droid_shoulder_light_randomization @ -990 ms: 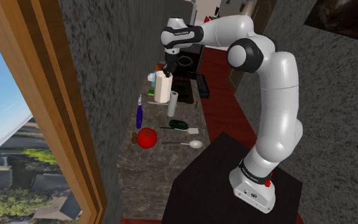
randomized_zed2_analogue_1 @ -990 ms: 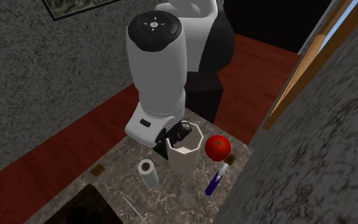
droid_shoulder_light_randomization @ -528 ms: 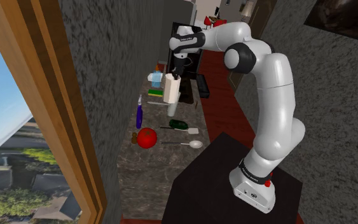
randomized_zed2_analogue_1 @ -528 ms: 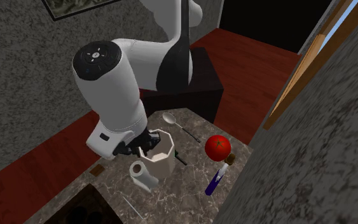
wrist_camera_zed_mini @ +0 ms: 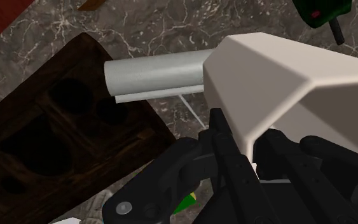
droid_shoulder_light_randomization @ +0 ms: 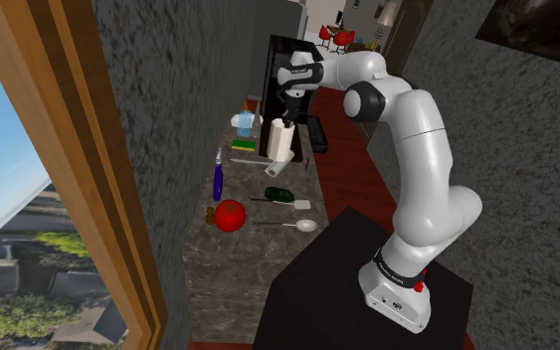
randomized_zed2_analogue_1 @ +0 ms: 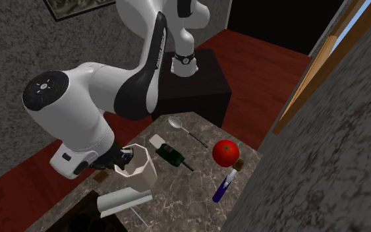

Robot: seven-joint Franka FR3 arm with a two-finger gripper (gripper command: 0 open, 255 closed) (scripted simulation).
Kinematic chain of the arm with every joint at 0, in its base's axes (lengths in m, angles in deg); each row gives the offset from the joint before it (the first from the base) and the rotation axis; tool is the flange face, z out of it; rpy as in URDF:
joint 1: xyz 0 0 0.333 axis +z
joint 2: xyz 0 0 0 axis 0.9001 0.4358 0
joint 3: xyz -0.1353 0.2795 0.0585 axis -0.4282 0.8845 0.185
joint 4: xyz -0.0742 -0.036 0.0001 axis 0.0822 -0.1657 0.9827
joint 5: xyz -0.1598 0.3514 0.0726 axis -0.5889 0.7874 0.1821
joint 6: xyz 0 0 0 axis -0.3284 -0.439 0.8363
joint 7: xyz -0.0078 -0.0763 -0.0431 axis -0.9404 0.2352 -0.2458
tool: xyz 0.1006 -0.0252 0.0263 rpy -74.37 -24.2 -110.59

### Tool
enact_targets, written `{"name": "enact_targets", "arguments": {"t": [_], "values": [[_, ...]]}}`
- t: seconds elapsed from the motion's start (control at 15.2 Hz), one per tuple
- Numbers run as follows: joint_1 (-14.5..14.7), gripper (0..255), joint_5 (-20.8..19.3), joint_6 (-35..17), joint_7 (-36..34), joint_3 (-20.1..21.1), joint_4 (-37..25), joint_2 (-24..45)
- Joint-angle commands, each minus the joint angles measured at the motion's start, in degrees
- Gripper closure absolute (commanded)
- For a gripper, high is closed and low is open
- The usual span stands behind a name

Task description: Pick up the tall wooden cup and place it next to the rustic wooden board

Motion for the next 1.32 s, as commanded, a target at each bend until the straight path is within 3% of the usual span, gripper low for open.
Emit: {"name": "enact_targets", "arguments": {"t": [0.0,0.26,1.25], "values": [[-1.87,255,0.28,0.38,1.87,-0.15,-2.81,2.36],[-5.73,255,0.81,3.33,4.89,-0.20,-13.43,9.98],[-5.78,255,1.20,-3.96,5.02,0.14,-11.64,15.49]]}}
